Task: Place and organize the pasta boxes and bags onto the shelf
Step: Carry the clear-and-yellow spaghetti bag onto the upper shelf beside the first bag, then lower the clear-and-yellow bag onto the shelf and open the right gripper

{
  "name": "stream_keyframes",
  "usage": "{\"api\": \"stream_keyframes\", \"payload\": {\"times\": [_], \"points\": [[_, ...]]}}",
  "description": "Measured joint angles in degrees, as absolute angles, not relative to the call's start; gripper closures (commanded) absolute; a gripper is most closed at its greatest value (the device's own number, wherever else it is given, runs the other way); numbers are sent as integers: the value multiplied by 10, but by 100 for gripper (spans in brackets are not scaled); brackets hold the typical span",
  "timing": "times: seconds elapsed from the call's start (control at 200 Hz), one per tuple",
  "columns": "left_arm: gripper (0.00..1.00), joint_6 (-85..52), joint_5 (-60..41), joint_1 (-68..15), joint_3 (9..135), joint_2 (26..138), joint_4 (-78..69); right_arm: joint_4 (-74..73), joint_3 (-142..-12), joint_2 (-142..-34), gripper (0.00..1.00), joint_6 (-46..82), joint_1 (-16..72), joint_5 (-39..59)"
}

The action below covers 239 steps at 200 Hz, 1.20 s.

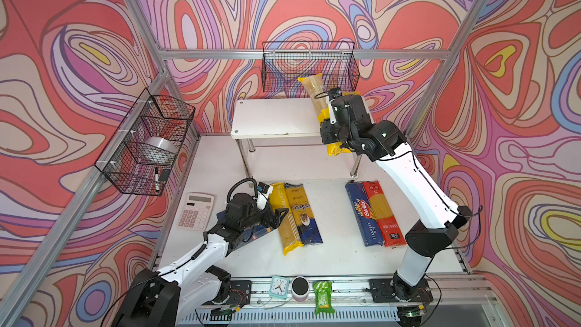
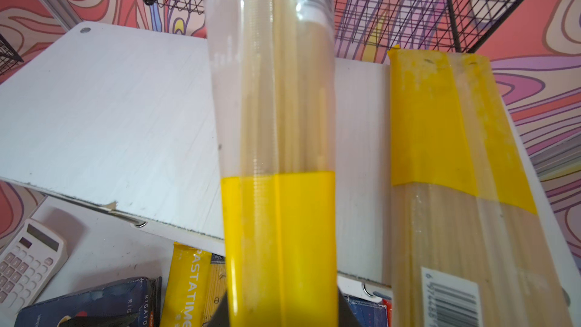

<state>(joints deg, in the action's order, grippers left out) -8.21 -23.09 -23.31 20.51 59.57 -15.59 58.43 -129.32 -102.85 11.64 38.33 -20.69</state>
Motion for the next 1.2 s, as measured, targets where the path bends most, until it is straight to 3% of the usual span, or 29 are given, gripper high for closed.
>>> {"api": "stream_keyframes", "payload": {"times": [0.105, 0.285, 0.386, 0.496, 0.606, 1.022, 1.197], "points": [[0, -82, -231, -233, 205, 591, -156, 569, -1293, -1038, 100, 116, 383, -215], [0, -83, -231, -233, 205, 589, -156, 551, -1289, -1053, 90, 117, 381, -221], [0, -83, -231, -233, 205, 588, -156, 531, -1282, -1052, 75, 119, 377, -221], [0, -84, -231, -233, 205, 584, -156, 515, -1278, -1052, 70, 123, 372, -221], [0, -84, -231, -233, 205, 582, -156, 505, -1277, -1052, 56, 128, 369, -224], [0, -86, -236, -233, 205, 581, -156, 469, -1290, -1052, 49, 125, 360, -231], [0, -86, -235, -233, 205, 573, -152, 478, -1306, -1038, 48, 121, 360, -186]]}}
